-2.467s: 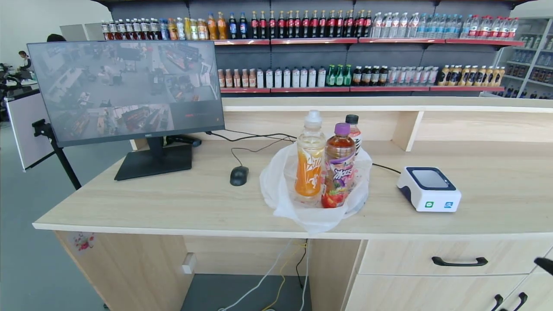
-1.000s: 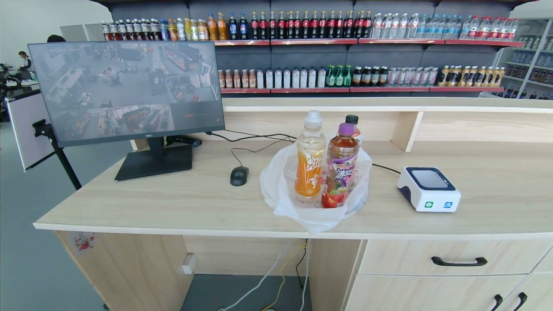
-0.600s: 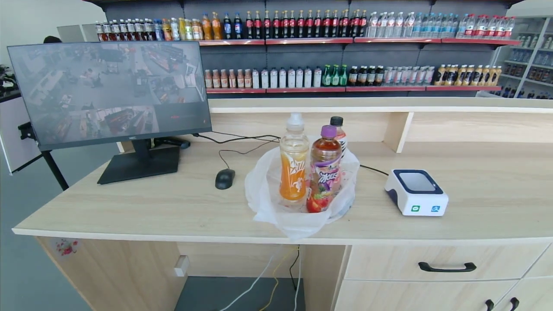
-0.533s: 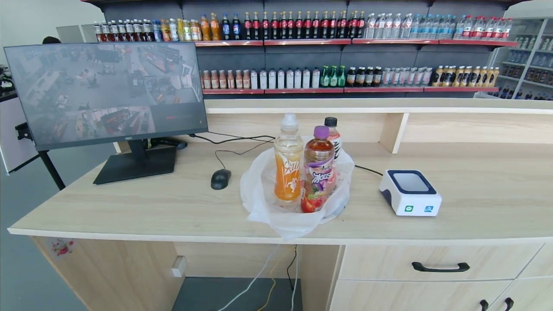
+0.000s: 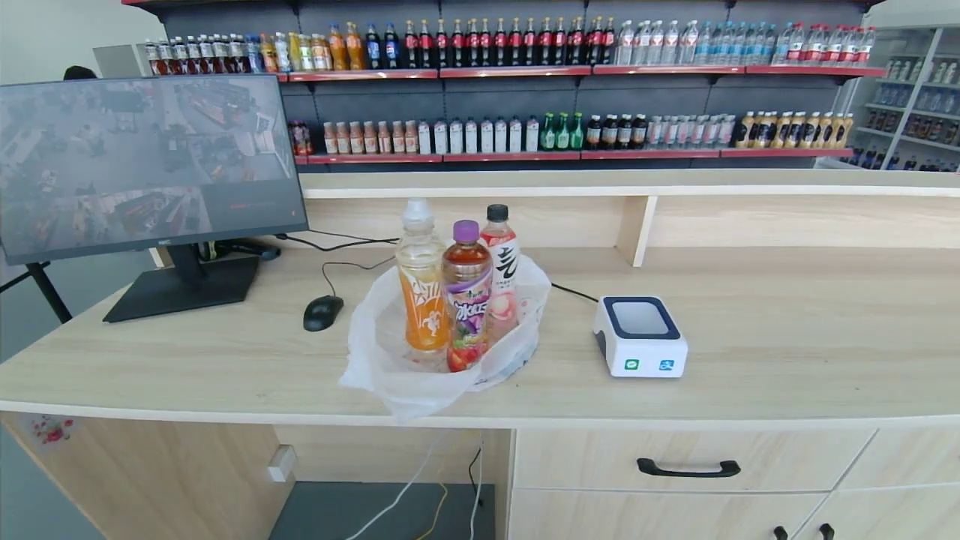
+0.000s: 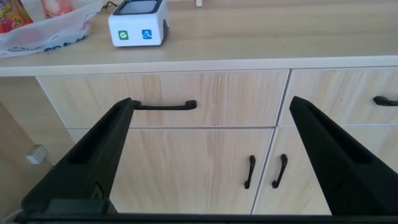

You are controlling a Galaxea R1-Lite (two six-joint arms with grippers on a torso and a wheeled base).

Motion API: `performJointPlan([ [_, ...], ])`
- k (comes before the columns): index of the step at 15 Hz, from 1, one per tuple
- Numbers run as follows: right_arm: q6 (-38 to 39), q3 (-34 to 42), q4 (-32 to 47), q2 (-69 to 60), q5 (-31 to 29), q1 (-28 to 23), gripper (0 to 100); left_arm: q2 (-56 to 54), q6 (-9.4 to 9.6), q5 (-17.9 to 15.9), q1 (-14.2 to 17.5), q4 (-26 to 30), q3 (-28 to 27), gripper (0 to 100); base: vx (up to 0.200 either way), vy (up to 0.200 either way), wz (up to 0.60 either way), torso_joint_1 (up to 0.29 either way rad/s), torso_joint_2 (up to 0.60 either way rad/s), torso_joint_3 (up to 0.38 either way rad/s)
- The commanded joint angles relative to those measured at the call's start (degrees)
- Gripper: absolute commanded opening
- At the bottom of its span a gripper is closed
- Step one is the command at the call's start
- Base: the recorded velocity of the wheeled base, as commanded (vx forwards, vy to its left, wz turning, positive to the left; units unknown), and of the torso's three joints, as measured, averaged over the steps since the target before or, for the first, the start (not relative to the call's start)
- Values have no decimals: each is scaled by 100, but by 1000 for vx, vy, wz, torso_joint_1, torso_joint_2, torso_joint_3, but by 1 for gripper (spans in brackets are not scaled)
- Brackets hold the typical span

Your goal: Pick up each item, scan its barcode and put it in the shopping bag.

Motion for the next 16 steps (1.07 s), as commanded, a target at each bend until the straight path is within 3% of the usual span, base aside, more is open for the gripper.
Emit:
performJointPlan([
  [1, 0, 1, -1, 11, -2, 1, 100, -2, -1, -1, 0, 2, 1, 100, 0, -200, 0, 2, 2, 7],
  [16, -97, 1, -1, 11, 7, 1, 100, -2, -1, -1, 0, 2, 1, 100, 0, -187, 0, 2, 3, 3],
])
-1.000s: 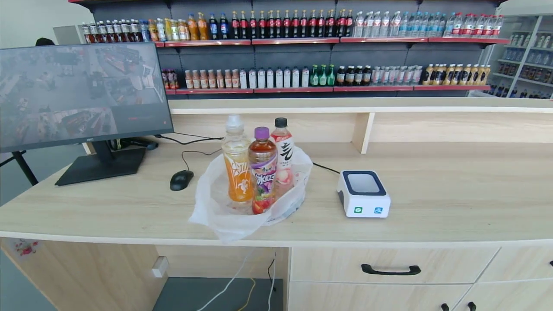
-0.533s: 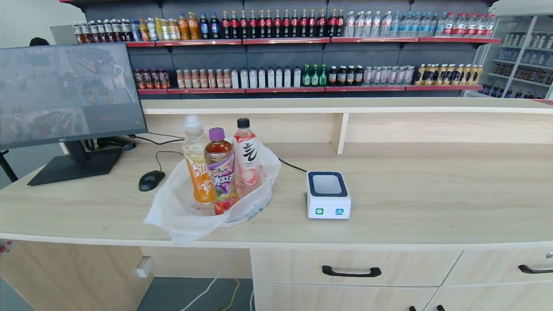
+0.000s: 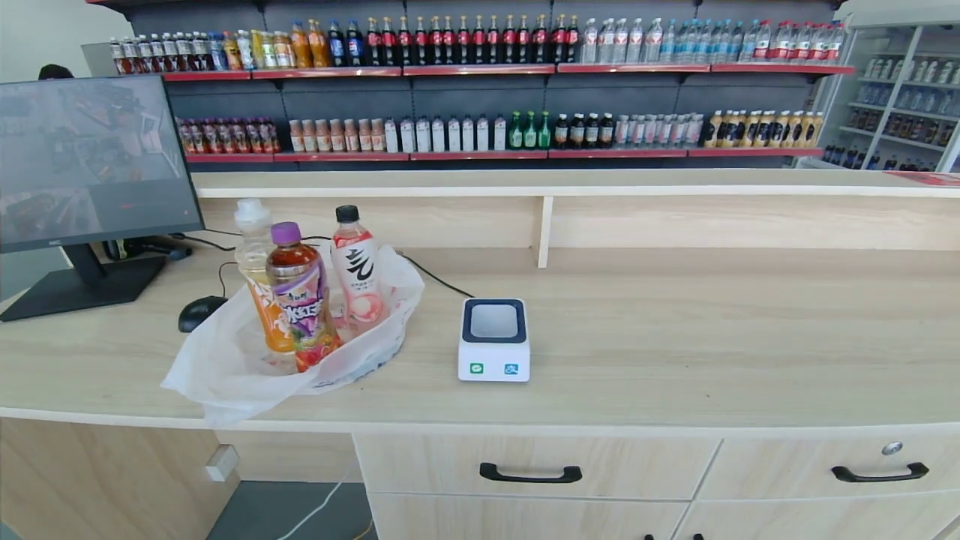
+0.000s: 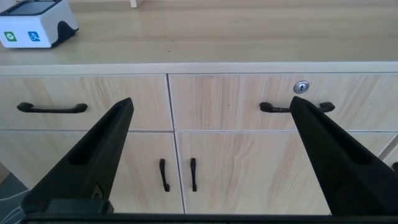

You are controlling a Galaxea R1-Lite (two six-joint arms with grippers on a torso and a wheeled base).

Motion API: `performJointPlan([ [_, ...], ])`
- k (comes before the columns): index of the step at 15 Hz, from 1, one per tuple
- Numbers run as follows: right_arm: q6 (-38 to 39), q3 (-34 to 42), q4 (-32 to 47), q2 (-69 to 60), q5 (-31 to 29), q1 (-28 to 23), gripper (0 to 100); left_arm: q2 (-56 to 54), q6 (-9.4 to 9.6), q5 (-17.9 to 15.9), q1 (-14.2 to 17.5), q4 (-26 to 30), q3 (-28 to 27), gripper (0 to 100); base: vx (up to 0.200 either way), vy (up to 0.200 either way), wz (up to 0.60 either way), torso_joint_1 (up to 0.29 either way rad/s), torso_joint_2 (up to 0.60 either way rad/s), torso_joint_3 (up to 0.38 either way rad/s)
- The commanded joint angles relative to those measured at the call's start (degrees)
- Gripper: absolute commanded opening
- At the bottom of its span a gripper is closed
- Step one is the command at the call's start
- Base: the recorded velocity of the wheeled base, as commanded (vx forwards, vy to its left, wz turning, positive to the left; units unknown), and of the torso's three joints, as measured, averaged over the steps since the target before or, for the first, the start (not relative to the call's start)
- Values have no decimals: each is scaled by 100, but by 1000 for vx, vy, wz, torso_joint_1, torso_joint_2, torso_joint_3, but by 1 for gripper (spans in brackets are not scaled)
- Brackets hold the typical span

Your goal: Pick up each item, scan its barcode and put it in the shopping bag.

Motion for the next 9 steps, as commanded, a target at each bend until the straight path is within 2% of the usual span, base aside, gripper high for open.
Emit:
performJointPlan([
  [1, -9, 1, -1, 10, 1, 1, 100, -2, -1, -1, 0, 7, 1, 100, 0, 0, 0, 0, 0, 0],
  [9, -18, 1, -1, 10, 1, 1, 100, -2, -1, -1, 0, 7, 1, 100, 0, 0, 0, 0, 0, 0],
])
